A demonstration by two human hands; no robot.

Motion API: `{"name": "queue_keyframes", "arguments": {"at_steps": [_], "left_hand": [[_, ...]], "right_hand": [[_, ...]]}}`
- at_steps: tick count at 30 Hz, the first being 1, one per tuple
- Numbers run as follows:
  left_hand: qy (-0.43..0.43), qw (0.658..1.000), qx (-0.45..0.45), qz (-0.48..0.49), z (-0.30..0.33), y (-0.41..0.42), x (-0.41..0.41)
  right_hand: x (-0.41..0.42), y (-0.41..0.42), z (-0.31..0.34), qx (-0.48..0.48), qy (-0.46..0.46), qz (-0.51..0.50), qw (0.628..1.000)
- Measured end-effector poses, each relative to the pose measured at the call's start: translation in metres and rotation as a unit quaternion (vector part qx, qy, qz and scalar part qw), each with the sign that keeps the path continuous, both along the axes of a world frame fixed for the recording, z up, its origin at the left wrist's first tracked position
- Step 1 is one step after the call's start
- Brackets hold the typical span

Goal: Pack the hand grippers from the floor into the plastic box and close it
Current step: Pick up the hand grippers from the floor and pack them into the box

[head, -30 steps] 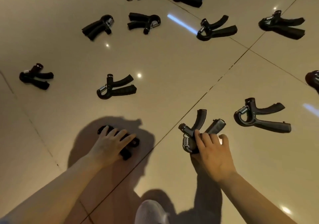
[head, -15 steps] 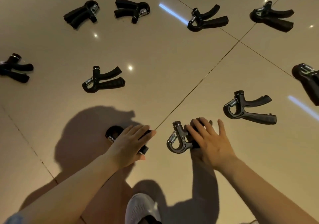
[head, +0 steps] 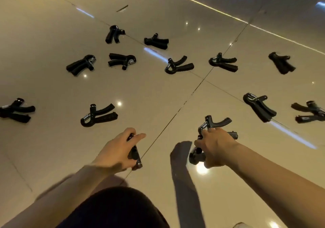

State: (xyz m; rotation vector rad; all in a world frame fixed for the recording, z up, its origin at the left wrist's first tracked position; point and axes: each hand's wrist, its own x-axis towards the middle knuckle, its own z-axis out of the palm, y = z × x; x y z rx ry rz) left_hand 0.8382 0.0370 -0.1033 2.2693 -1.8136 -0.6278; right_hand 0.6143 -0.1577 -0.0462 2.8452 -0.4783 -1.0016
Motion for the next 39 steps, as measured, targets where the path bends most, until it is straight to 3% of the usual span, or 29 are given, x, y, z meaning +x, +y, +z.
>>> {"name": "queue_keyframes", "arguments": {"at_steps": [5, 9, 13, 17, 27, 33, 39], "left_hand": [[0.001, 0.995, -0.096, 0.025, 0.083, -0.01, -0.023], [-0.04, 0.981, -0.189, -0.027, 0.156, -0.023, -0.048], [-0.038, 0.957, -0.282, -0.061, 0.225, -0.028, -0.081], [0.004, 0.935, -0.351, -0.048, 0.275, -0.023, -0.125], [0.139, 0.924, -0.353, 0.046, 0.29, 0.02, -0.193], [0.049, 0.954, -0.295, -0.018, 0.274, 0.04, -0.216], [0.048, 0.939, -0.334, -0.063, 0.288, 0.046, -0.234]], "right_hand": [[-0.027, 0.001, 0.104, -0.021, -0.024, -0.007, 0.999], [-0.072, 0.018, 0.181, 0.0, -0.138, -0.057, 0.989], [-0.119, 0.046, 0.218, 0.088, -0.29, -0.184, 0.935], [-0.134, 0.06, 0.234, 0.115, -0.386, -0.208, 0.892], [-0.143, 0.092, 0.253, 0.087, -0.497, -0.231, 0.832], [-0.164, 0.127, 0.262, 0.027, -0.561, -0.233, 0.793], [-0.205, 0.166, 0.278, -0.062, -0.584, -0.257, 0.768]]}}
